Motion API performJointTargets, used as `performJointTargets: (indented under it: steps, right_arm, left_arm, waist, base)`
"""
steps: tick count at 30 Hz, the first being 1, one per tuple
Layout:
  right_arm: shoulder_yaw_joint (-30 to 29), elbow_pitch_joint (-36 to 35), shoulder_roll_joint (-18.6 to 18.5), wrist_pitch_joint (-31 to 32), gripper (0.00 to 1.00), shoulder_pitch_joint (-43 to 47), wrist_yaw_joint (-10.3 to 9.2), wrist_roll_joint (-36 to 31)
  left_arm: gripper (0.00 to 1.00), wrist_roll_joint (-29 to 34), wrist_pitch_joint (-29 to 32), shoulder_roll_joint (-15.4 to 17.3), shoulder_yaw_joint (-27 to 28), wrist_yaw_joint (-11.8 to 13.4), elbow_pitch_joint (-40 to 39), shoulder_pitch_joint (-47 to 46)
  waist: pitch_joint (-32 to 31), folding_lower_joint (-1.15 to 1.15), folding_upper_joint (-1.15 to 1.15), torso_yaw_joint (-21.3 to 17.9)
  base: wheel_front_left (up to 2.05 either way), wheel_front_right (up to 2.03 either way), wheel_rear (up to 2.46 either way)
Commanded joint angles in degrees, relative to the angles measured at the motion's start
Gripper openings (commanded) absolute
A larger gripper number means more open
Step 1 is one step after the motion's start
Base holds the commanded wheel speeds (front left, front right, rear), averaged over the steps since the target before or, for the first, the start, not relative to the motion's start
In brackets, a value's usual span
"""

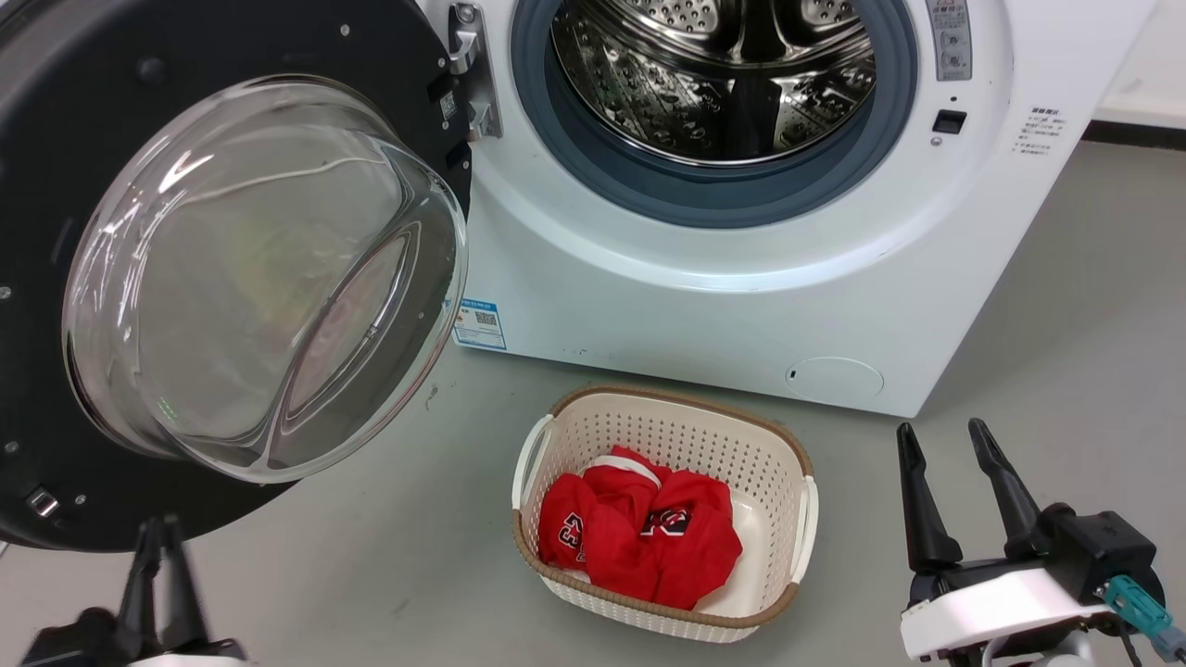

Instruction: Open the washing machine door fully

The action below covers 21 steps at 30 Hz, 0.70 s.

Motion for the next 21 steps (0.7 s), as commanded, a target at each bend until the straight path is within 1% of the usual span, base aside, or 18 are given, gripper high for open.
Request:
performJointTargets:
  steps: [1,6,9,14,21]
  right_arm:
    - [-0.22,-0.19,0.06,-0.11,1.0,0.64,-0.02,-0.55]
    - [-1.06,-1.14,0.05,-0.11,1.0,1.5,-0.02,-1.71]
    - [-1.18,-1.54,0.06,-0.11,1.0,2.11,-0.02,-2.2]
    - [-1.61,-2.36,0.05,0.33,1.0,2.5,-0.02,-3.39]
    - [-2.38,-4.29,0.06,1.51,1.0,2.61,-0.02,-5.52]
  left_arm:
    - [1.0,0.09,-0.11,-0.22,-1.53,-0.11,-1.23,0.87]
    - [1.0,-1.87,-0.12,-0.29,-8.46,1.11,-4.93,1.35]
    - [1.0,-1.67,-0.11,-0.31,-11.31,1.54,-6.56,0.21]
    - [1.0,0.45,-0.11,-0.31,-14.58,0.52,-7.43,-2.86]
    - [1.0,1.28,-0.11,0.5,-17.52,-0.54,-5.0,-7.0]
  waist:
    - [-0.49,0.0,0.0,0.17]
    - [-1.58,0.0,0.0,-0.06]
    - [-2.16,0.0,0.0,-0.8]
    - [-2.83,0.0,0.0,-2.81]
    - [-2.92,0.0,0.0,-7.09]
  base:
    - [0.0,0.0,0.0]
    - [0.0,0.0,0.0]
    - [0.0,0.0,0.0]
    - [0.0,0.0,0.0]
    - [0.0,0.0,0.0]
